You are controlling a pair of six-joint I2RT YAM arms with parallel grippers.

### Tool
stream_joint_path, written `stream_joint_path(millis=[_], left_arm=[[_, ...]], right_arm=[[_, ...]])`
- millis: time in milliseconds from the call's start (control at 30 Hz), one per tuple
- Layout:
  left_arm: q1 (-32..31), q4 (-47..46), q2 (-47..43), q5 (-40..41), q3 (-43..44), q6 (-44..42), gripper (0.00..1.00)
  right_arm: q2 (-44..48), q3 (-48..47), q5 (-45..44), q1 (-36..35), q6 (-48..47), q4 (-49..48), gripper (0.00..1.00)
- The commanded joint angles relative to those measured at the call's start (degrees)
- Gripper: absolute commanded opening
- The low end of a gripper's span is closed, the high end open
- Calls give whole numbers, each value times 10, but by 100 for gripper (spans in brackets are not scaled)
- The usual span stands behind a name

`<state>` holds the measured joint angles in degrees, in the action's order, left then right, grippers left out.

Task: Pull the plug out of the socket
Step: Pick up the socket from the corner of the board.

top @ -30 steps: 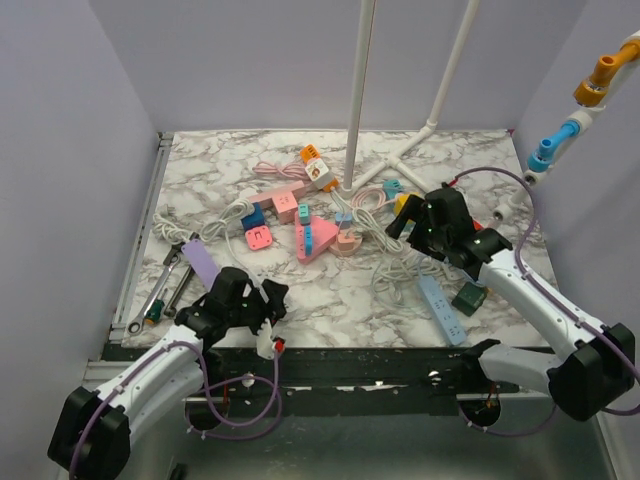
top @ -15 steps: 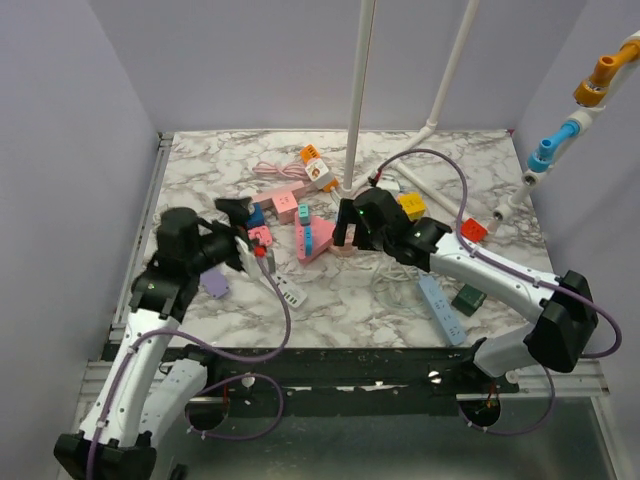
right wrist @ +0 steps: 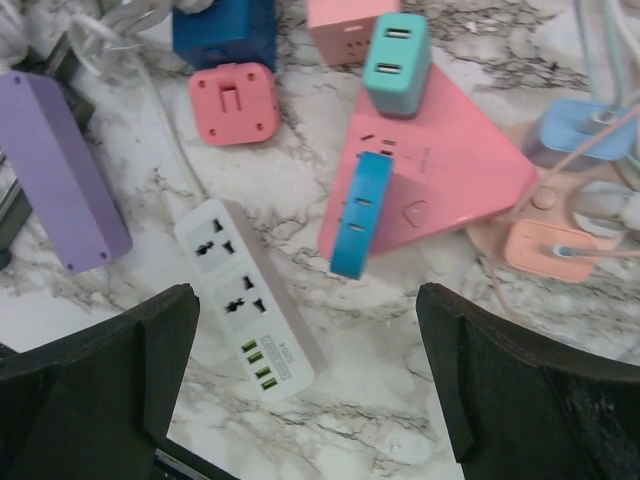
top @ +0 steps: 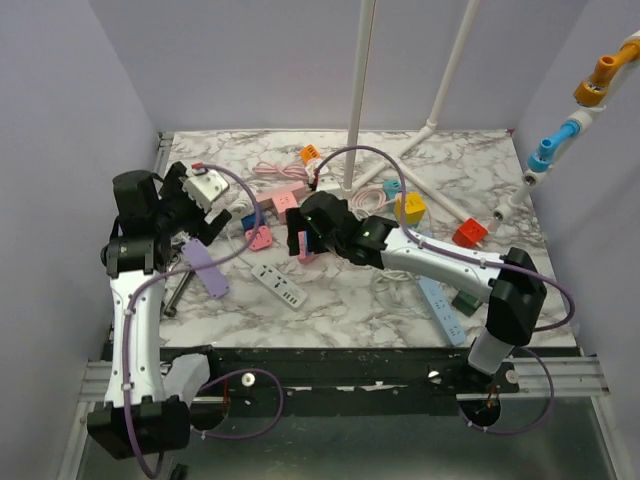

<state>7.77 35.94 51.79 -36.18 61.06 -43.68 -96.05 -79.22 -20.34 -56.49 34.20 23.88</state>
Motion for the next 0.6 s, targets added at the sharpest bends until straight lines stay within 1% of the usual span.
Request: stream_joint_path(millis=[0,67,133,200,267,333,467,567], left_arm=[[27,56,85,67,77,141,98],[37,60,112,73,82,148,99],[38,58,137,65,74,140,99],[37,67,165,36,67,103,98],[29,78,208,26,74,71,98],[16,109,262,28,104,37,99],[0,148,375,26,200,44,98],[-15,156,430,23,257,46,98]], right_arm=[[-43,-57,-10,-15,-43,-27,100],[-71,-98,-3,-15,-63,-30,100],[-111,-154,-6,-15,-77,-10,100],[-147,-206,-17,-15,-82,11,100],[-168,-237,-23,-14,-89,15,100],[-176,-250,-23,-13,-91,15,100],[-174,-236,-9,1,-75,6,100],[-164,-211,24,25,-53,-9,100]])
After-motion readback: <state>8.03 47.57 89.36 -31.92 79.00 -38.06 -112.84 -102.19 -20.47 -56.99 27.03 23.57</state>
